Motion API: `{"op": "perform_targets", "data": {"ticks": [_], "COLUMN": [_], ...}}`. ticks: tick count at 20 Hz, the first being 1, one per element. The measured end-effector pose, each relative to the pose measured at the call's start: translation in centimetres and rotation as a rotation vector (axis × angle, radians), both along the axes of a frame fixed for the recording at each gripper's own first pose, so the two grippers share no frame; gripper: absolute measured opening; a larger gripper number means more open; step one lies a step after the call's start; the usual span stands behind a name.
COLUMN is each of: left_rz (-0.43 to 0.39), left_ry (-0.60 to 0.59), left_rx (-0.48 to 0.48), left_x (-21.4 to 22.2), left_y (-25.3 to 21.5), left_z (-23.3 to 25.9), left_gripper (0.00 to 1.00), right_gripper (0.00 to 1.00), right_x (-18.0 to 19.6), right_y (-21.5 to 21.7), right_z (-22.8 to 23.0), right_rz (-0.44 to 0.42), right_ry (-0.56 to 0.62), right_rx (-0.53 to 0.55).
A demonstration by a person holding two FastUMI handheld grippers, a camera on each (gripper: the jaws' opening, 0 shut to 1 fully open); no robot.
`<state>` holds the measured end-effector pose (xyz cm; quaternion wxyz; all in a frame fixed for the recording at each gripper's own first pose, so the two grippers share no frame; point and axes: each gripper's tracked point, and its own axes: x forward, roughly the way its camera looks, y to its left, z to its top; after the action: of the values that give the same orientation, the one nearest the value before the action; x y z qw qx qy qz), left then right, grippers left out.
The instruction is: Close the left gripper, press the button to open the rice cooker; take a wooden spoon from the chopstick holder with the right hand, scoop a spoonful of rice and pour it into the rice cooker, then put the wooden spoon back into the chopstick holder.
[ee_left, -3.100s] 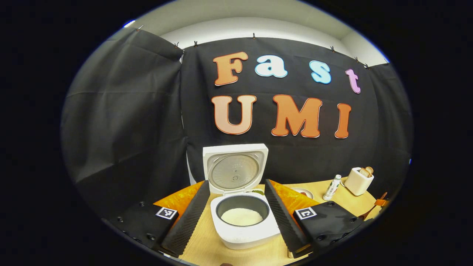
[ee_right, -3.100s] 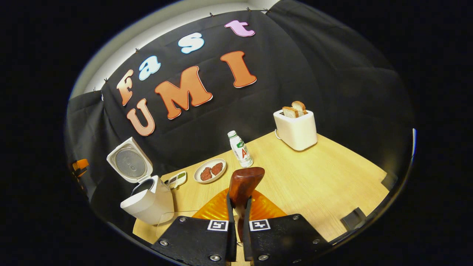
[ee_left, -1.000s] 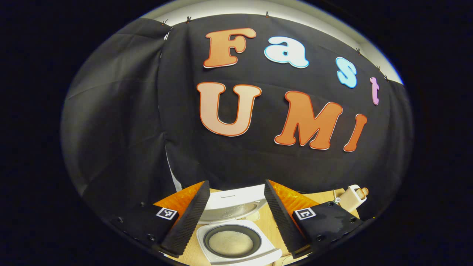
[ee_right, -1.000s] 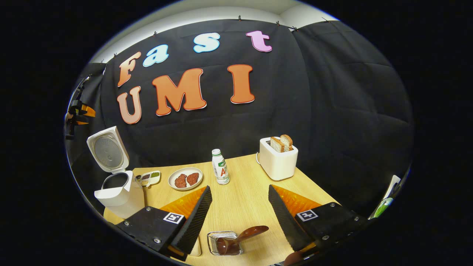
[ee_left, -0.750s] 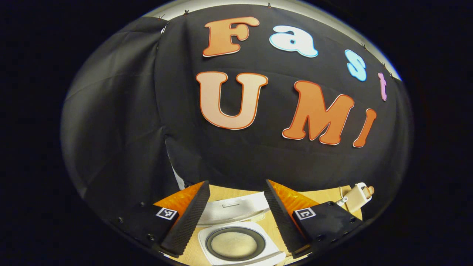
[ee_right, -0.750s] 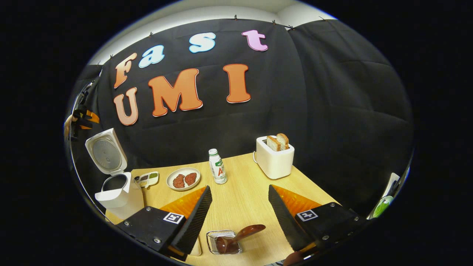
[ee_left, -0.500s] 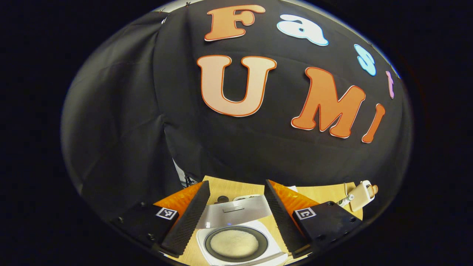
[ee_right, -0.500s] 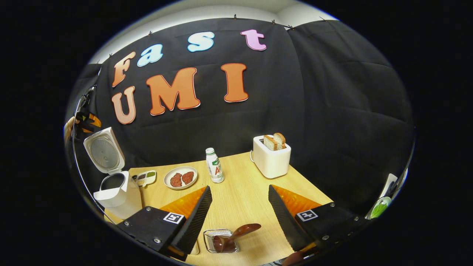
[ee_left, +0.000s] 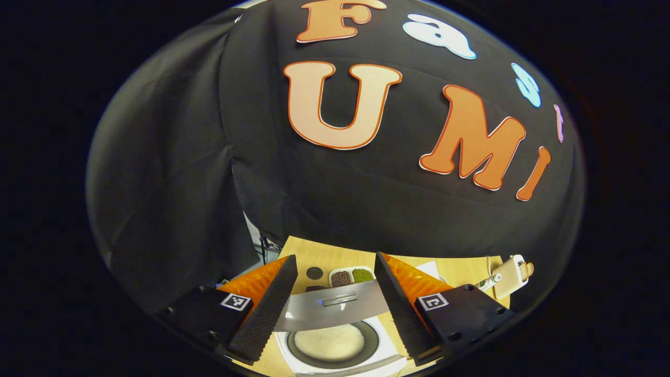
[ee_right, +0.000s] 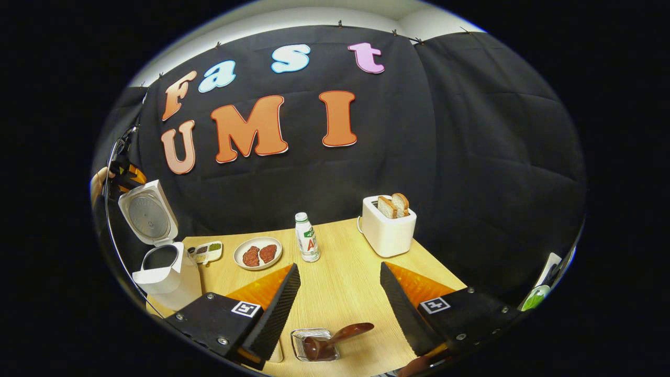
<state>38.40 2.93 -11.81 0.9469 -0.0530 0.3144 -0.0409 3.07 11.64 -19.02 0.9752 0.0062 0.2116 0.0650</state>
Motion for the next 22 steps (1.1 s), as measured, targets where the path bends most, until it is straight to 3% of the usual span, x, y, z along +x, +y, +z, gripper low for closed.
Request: {"op": "perform_targets", "data": {"ticks": [7,14,22], "left_rz": [-0.02,-0.063,-0.036], "left_ry": [0.007,0.074,0.015], "left_rx": [-0.02,-0.041,0.048], "left_x": [-5.1,-11.5,-16.1], "left_y": [-1.3,-3.2,-3.4], "left_z": [-0.9,-6.5,-12.5], "left_gripper": [1.0,1.0,1.0], "right_gripper": [0.95,0.95,0.95], "right_x": [0.0,-1.1,-3.3], "right_y": [1.3,1.8,-0.3], "right_z": [-0.8,-2.3,-3.6], "right_rz": [0.049,0.105,0.131], "right_ry": [0.02,0.04,0.073], "right_rx": [0.041,0.042,0.023]}}
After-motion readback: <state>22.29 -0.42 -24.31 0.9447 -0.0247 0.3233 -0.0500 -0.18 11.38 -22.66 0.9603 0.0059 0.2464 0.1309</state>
